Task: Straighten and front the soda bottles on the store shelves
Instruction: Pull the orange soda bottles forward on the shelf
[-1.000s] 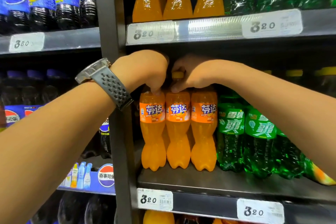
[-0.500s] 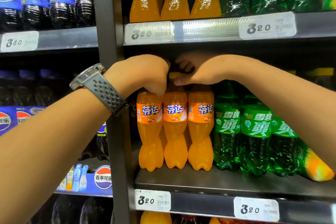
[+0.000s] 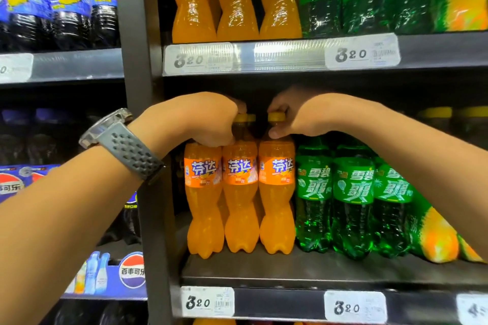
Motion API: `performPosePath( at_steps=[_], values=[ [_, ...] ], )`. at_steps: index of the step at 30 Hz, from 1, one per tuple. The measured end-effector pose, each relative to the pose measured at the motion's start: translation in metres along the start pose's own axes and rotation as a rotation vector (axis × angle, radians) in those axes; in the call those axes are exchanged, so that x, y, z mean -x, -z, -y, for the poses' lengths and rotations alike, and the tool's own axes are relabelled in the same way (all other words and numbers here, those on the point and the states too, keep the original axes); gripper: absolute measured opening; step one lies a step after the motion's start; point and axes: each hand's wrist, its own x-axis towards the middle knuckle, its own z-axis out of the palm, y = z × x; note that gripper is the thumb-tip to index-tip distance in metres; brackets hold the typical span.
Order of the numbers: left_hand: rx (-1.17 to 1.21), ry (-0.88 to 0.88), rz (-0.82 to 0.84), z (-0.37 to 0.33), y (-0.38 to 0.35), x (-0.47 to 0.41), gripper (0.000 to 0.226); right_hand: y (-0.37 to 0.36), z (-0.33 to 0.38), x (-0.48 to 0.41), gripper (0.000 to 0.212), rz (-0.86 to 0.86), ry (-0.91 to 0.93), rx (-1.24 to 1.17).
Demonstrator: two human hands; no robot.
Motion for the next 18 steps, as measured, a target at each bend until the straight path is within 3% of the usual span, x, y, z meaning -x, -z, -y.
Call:
performPosePath(
  at_steps=[5, 10, 14, 18],
  values=[
    [0.046, -0.04, -0.116, -0.004, -0.003, 0.016, 0.063, 0.004, 0.008, 0.026, 0.069, -0.107, 0.023, 0.052],
    [0.142, -0.368, -0.147, 0.009, 0.028, 0.059, 0.06, 0.04, 0.027, 0.069, 0.052, -0.16, 0.248, 0.032],
    [0.348, -0.474, -0.441, 0.019, 0.062, 0.083, 0.029, 0.074, 0.033, 0.091, 0.037, -0.108, 0.335, -0.266],
    [0.442, -0.415, -0.809, 0.037, 0.092, 0.083, 0.012, 0.109, 0.031, 0.085, 0.027, -0.45, 0.339, -0.331]
  ],
)
